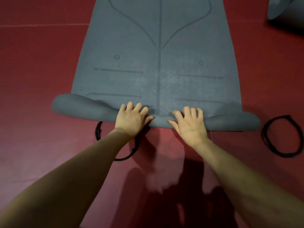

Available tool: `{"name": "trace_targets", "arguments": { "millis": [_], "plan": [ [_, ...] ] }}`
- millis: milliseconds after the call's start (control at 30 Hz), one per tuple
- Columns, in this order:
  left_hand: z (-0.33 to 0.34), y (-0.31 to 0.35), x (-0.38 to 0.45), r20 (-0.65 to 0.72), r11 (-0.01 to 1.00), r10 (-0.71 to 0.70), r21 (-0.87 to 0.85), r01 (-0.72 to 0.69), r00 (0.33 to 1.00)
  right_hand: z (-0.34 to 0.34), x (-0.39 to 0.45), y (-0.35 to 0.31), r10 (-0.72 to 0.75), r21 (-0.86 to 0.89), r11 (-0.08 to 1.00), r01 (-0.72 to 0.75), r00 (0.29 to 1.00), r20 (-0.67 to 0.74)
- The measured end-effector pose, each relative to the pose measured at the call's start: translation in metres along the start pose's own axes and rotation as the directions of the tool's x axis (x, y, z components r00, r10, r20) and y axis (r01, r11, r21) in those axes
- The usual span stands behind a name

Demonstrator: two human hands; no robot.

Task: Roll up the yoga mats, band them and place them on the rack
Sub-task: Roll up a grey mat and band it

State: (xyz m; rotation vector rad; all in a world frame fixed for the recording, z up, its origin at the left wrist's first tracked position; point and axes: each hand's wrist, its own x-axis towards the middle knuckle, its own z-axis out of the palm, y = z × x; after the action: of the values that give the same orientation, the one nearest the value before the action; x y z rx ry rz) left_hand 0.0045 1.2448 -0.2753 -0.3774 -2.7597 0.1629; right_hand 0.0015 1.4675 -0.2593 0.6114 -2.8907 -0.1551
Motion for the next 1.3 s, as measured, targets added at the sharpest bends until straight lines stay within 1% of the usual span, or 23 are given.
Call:
{"name": "trace_targets", "arguments": {
  "millis": [67, 100, 167, 200, 267, 400, 433, 533, 633, 700, 767, 900, 933, 967, 1000, 1033, 1067, 1100, 1233, 1300],
  "plan": [
    [0.001, -0.001, 0.004, 0.013, 1.0, -0.004, -0.012, 0.004, 1.0, 0.003, -0.005, 0.003, -0.032, 0.041, 0.998, 0.036, 0.995, -0.098],
    [0.001, 0.0, 0.005, 0.027, 1.0, -0.003, -0.024, 0.004, 1.0, 0.003, -0.007, 0.003, -0.071, 0.052, 0.996, 0.079, 0.989, -0.132],
    [0.0, 0.001, 0.008, 0.036, 0.999, 0.008, -0.033, -0.007, 0.999, 0.003, -0.008, 0.001, -0.157, 0.044, 0.985, 0.165, 0.977, -0.144],
    [0.0, 0.0, 0.009, 0.031, 0.999, 0.013, -0.044, -0.012, 0.999, 0.002, -0.009, -0.003, -0.166, 0.042, 0.984, 0.172, 0.978, -0.126],
    [-0.003, 0.0, 0.01, 0.032, 0.997, 0.003, -0.082, 0.0, 0.999, -0.001, -0.007, -0.009, -0.139, 0.037, 0.989, 0.141, 0.989, -0.058],
    [-0.008, 0.007, 0.003, 0.005, 0.994, -0.089, -0.071, 0.089, 0.996, -0.006, 0.0, -0.011, -0.099, 0.01, 0.995, 0.099, 0.995, 0.028],
    [-0.009, 0.006, 0.0, 0.009, 0.992, -0.086, -0.087, 0.086, 0.996, -0.007, 0.003, -0.009, -0.089, 0.02, 0.996, 0.088, 0.995, 0.041],
    [-0.009, -0.004, -0.005, 0.03, 0.987, 0.027, -0.158, -0.022, 0.999, -0.014, 0.01, -0.006, -0.068, 0.106, 0.993, 0.058, 0.994, 0.087],
    [-0.012, -0.009, -0.004, 0.031, 0.989, 0.036, -0.148, -0.031, 0.999, -0.021, 0.013, -0.004, -0.068, 0.203, 0.978, 0.051, 0.994, 0.08],
    [-0.016, -0.009, -0.002, 0.028, 0.982, 0.048, -0.184, -0.042, 0.998, -0.026, 0.015, -0.002, -0.075, 0.223, 0.973, 0.057, 0.994, 0.074],
    [-0.019, -0.013, 0.0, 0.006, 0.97, 0.089, -0.226, -0.086, 0.996, -0.031, 0.015, 0.0, -0.093, 0.234, 0.97, 0.073, 0.993, 0.072],
    [-0.026, -0.016, -0.011, 0.021, 0.94, 0.15, -0.313, -0.136, 0.988, -0.043, 0.005, 0.001, -0.045, 0.379, 0.925, -0.037, 0.978, 0.205],
    [-0.03, -0.016, -0.014, 0.05, 0.928, 0.148, -0.351, -0.121, 0.988, -0.044, 0.003, 0.0, -0.051, 0.378, 0.925, -0.037, 0.974, 0.219],
    [-0.034, -0.015, -0.015, 0.113, 0.918, 0.137, -0.388, -0.083, 0.984, -0.046, 0.002, -0.002, -0.06, 0.379, 0.925, -0.035, 0.97, 0.236],
    [-0.041, -0.014, -0.014, 0.211, 0.916, 0.121, -0.4, -0.027, 0.97, -0.047, 0.002, -0.003, -0.067, 0.382, 0.923, -0.036, 0.965, 0.255],
    [-0.043, -0.015, -0.012, 0.304, 0.924, 0.097, -0.38, 0.027, 0.948, -0.047, 0.005, -0.003, -0.069, 0.389, 0.92, -0.045, 0.959, 0.273],
    [-0.043, -0.016, -0.009, 0.36, 0.937, 0.067, -0.343, 0.065, 0.931, -0.048, 0.008, -0.003, -0.06, 0.395, 0.916, -0.065, 0.954, 0.294],
    [-0.043, -0.016, -0.007, 0.369, 0.942, 0.032, -0.321, 0.095, 0.929, -0.047, 0.011, -0.002, -0.046, 0.393, 0.916, -0.087, 0.947, 0.317],
    [-0.038, -0.002, -0.008, 0.203, 0.948, -0.054, -0.296, 0.114, 0.978, -0.045, 0.017, -0.003, 0.005, 0.358, 0.922, -0.151, 0.926, 0.379],
    [-0.034, 0.001, -0.009, 0.173, 0.955, -0.094, -0.262, 0.138, 0.98, -0.038, 0.018, -0.005, 0.039, 0.301, 0.94, -0.162, 0.925, 0.377]
  ]
}}
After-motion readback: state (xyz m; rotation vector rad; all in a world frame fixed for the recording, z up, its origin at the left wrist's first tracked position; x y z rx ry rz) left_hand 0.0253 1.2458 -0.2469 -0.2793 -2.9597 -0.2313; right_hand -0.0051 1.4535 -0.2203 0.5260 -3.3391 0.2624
